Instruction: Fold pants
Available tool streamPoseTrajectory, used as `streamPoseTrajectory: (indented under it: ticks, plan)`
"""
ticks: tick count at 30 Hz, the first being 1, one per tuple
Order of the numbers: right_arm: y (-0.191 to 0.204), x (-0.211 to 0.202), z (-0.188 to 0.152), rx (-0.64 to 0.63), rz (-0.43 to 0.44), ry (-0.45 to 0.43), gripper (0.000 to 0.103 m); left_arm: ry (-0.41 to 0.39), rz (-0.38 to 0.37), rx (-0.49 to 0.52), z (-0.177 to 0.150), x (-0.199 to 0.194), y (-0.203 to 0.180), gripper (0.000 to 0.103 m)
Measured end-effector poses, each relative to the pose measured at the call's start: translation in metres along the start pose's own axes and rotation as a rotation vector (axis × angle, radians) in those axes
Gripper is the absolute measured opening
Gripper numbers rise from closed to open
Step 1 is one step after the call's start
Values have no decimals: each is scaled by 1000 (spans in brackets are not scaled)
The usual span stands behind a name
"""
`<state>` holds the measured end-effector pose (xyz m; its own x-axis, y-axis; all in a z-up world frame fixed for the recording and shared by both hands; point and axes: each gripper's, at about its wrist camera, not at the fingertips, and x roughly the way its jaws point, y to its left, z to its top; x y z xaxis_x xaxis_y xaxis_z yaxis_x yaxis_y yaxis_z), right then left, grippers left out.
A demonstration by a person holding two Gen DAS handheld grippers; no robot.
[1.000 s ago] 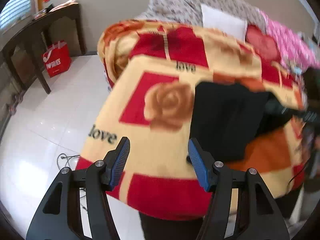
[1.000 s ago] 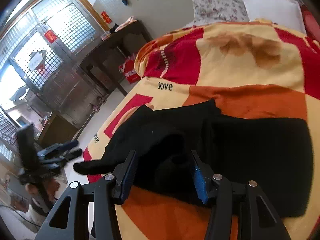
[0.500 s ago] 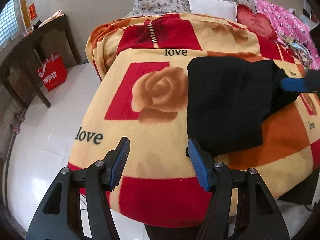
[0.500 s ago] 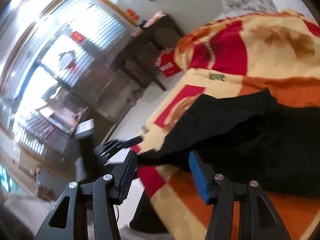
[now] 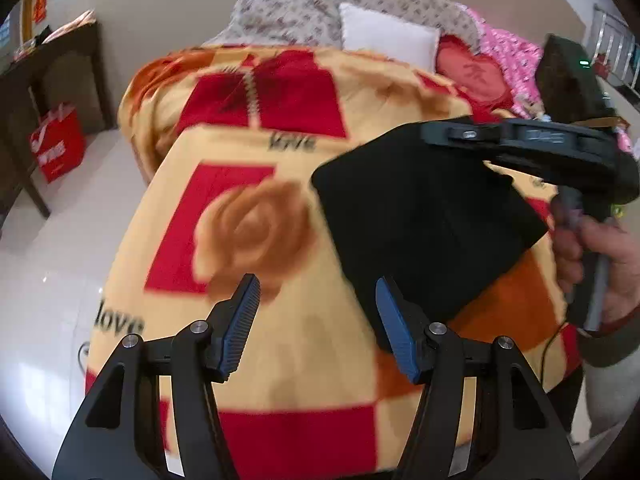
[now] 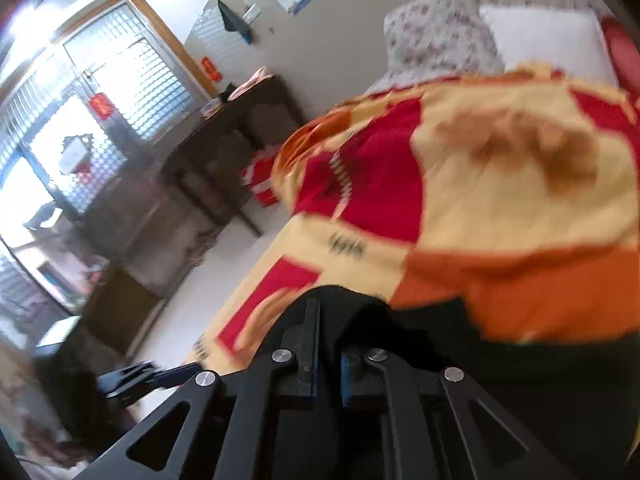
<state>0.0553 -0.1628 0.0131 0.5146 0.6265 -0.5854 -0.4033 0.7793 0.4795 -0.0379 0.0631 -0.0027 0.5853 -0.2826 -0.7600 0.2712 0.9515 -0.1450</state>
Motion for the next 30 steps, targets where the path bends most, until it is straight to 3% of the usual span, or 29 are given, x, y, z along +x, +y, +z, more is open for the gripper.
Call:
streamPoseTrajectory:
  ticks: [2, 5, 7, 9, 11, 13, 19, 22, 26, 30]
  plan:
    - [-3, 9, 9, -43, -85, -5, 6, -8, -38, -8, 12, 4, -6, 60]
    - [-25, 35, 13, 40, -53, 115, 7, -3, -33, 8, 24, 19, -18, 60]
    - [-34, 23, 9, 71, -37, 107, 11, 24, -35, 15, 27, 31, -23, 60]
    - [-42, -9, 2, 86, -20, 75, 18, 48, -49, 7, 30, 40, -25, 60]
    - [-53, -39, -7, 117, -35, 34, 40, 48, -55, 9, 32, 42, -25, 60]
    - [-65, -61, -17, 149, -58, -20, 47, 50, -53, 9, 34, 46, -25, 60]
    - [-75, -31, -32, 160, -19, 70, 48, 58, -64, -21, 35, 53, -25, 60]
    - [-73, -21, -28, 148, -35, 62, 48, 50, -64, -30, 33, 47, -25, 60]
    - [-76, -37, -29, 204, -33, 22, 48, 10, -44, 7, 23, 28, -26, 60]
    - [-55, -65, -37, 158, 78, 43, 48, 0, 7, 38, 17, 23, -24, 60]
